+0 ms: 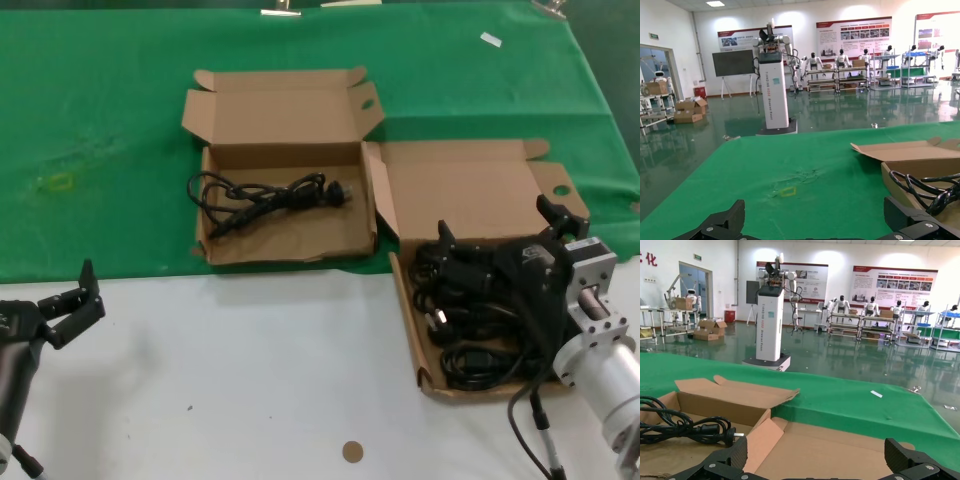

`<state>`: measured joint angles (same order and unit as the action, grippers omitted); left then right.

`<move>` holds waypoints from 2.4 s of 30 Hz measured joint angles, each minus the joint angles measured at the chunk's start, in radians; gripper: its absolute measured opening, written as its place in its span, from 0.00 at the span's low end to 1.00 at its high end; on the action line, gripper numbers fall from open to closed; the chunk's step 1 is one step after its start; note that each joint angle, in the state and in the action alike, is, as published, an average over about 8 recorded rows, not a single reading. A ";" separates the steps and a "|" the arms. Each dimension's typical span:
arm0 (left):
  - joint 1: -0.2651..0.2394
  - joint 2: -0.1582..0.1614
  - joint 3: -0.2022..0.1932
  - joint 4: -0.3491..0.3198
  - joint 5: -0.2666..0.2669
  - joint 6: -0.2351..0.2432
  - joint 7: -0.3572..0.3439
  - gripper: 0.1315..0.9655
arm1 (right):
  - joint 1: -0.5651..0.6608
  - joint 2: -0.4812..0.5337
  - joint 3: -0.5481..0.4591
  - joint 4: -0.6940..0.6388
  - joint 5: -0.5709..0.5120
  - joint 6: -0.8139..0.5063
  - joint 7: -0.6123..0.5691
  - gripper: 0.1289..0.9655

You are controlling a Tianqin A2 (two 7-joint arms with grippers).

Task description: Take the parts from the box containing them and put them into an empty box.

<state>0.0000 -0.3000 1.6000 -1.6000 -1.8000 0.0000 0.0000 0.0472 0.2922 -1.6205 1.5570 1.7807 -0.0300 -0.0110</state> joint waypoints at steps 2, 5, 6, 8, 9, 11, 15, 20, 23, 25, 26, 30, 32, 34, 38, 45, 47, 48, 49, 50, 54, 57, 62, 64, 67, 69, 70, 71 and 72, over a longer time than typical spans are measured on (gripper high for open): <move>0.000 0.000 0.000 0.000 0.000 0.000 0.000 1.00 | 0.000 0.000 0.000 0.000 0.000 0.000 0.000 1.00; 0.000 0.000 0.000 0.000 0.000 0.000 0.000 1.00 | 0.000 0.000 0.000 0.000 0.000 0.000 0.000 1.00; 0.000 0.000 0.000 0.000 0.000 0.000 0.000 1.00 | 0.000 0.000 0.000 0.000 0.000 0.000 0.000 1.00; 0.000 0.000 0.000 0.000 0.000 0.000 0.000 1.00 | 0.000 0.000 0.000 0.000 0.000 0.000 0.000 1.00; 0.000 0.000 0.000 0.000 0.000 0.000 0.000 1.00 | 0.000 0.000 0.000 0.000 0.000 0.000 0.000 1.00; 0.000 0.000 0.000 0.000 0.000 0.000 0.000 1.00 | 0.000 0.000 0.000 0.000 0.000 0.000 0.000 1.00; 0.000 0.000 0.000 0.000 0.000 0.000 0.000 1.00 | 0.000 0.000 0.000 0.000 0.000 0.000 0.000 1.00; 0.000 0.000 0.000 0.000 0.000 0.000 0.000 1.00 | 0.000 0.000 0.000 0.000 0.000 0.000 0.000 1.00; 0.000 0.000 0.000 0.000 0.000 0.000 0.000 1.00 | 0.000 0.000 0.000 0.000 0.000 0.000 0.000 1.00; 0.000 0.000 0.000 0.000 0.000 0.000 0.000 1.00 | 0.000 0.000 0.000 0.000 0.000 0.000 0.000 1.00; 0.000 0.000 0.000 0.000 0.000 0.000 0.000 1.00 | 0.000 0.000 0.000 0.000 0.000 0.000 0.000 1.00; 0.000 0.000 0.000 0.000 0.000 0.000 0.000 1.00 | 0.000 0.000 0.000 0.000 0.000 0.000 0.000 1.00; 0.000 0.000 0.000 0.000 0.000 0.000 0.000 1.00 | 0.000 0.000 0.000 0.000 0.000 0.000 0.000 1.00; 0.000 0.000 0.000 0.000 0.000 0.000 0.000 1.00 | 0.000 0.000 0.000 0.000 0.000 0.000 0.000 1.00; 0.000 0.000 0.000 0.000 0.000 0.000 0.000 1.00 | 0.000 0.000 0.000 0.000 0.000 0.000 0.000 1.00; 0.000 0.000 0.000 0.000 0.000 0.000 0.000 1.00 | 0.000 0.000 0.000 0.000 0.000 0.000 0.000 1.00; 0.000 0.000 0.000 0.000 0.000 0.000 0.000 1.00 | 0.000 0.000 0.000 0.000 0.000 0.000 0.000 1.00; 0.000 0.000 0.000 0.000 0.000 0.000 0.000 1.00 | 0.000 0.000 0.000 0.000 0.000 0.000 0.000 1.00; 0.000 0.000 0.000 0.000 0.000 0.000 0.000 1.00 | 0.000 0.000 0.000 0.000 0.000 0.000 0.000 1.00; 0.000 0.000 0.000 0.000 0.000 0.000 0.000 1.00 | 0.000 0.000 0.000 0.000 0.000 0.000 0.000 1.00; 0.000 0.000 0.000 0.000 0.000 0.000 0.000 1.00 | 0.000 0.000 0.000 0.000 0.000 0.000 0.000 1.00; 0.000 0.000 0.000 0.000 0.000 0.000 0.000 1.00 | 0.000 0.000 0.000 0.000 0.000 0.000 0.000 1.00; 0.000 0.000 0.000 0.000 0.000 0.000 0.000 1.00 | 0.000 0.000 0.000 0.000 0.000 0.000 0.000 1.00; 0.000 0.000 0.000 0.000 0.000 0.000 0.000 1.00 | 0.000 0.000 0.000 0.000 0.000 0.000 0.000 1.00; 0.000 0.000 0.000 0.000 0.000 0.000 0.000 1.00 | 0.000 0.000 0.000 0.000 0.000 0.000 0.000 1.00; 0.000 0.000 0.000 0.000 0.000 0.000 0.000 1.00 | 0.000 0.000 0.000 0.000 0.000 0.000 0.000 1.00; 0.000 0.000 0.000 0.000 0.000 0.000 0.000 1.00 | 0.000 0.000 0.000 0.000 0.000 0.000 0.000 1.00; 0.000 0.000 0.000 0.000 0.000 0.000 0.000 1.00 | 0.000 0.000 0.000 0.000 0.000 0.000 0.000 1.00; 0.000 0.000 0.000 0.000 0.000 0.000 0.000 1.00 | 0.000 0.000 0.000 0.000 0.000 0.000 0.000 1.00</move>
<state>0.0000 -0.3000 1.6000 -1.6000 -1.8000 0.0000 0.0000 0.0472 0.2922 -1.6205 1.5570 1.7807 -0.0300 -0.0110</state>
